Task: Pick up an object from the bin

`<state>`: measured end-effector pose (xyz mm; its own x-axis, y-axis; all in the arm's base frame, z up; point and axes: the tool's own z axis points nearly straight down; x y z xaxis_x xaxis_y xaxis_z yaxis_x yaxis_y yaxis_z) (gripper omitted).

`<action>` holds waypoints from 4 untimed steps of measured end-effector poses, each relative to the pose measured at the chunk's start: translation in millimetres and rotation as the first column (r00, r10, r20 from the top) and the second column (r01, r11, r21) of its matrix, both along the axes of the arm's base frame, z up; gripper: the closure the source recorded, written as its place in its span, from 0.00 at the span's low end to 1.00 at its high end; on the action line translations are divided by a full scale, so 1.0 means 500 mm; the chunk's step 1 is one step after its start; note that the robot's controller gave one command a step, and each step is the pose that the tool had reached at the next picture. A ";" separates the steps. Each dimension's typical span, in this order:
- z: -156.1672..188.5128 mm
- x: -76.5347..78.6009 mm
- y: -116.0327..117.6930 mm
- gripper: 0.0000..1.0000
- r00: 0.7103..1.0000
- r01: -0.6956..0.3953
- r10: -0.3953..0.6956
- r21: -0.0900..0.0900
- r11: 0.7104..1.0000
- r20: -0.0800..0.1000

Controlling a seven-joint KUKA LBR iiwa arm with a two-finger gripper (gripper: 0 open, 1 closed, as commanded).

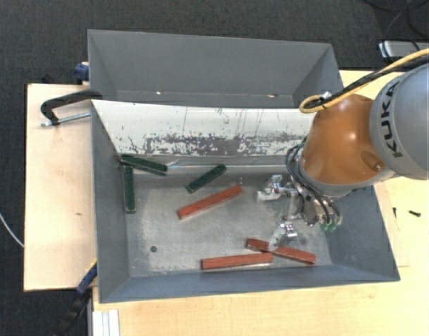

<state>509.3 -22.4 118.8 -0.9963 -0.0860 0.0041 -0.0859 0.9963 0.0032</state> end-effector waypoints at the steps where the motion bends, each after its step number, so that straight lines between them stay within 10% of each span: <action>1: -0.074 -0.031 0.011 1.00 0.981 -0.195 0.195 -0.005 0.981 -0.008; 2: -0.068 -0.008 0.018 0.00 0.980 -0.192 0.193 -0.007 0.981 0.043; 3: -0.075 -0.033 0.010 1.00 0.981 -0.195 0.195 -0.005 0.981 -0.009; 4: -0.069 -0.008 0.018 0.00 0.980 -0.192 0.193 -0.008 0.981 0.044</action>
Offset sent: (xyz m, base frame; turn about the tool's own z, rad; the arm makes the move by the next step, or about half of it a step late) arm 0.0000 0.0000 0.0000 0.0000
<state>505.3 -13.3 84.4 -0.9603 -0.2762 -0.0386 -0.2761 0.9611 -0.0080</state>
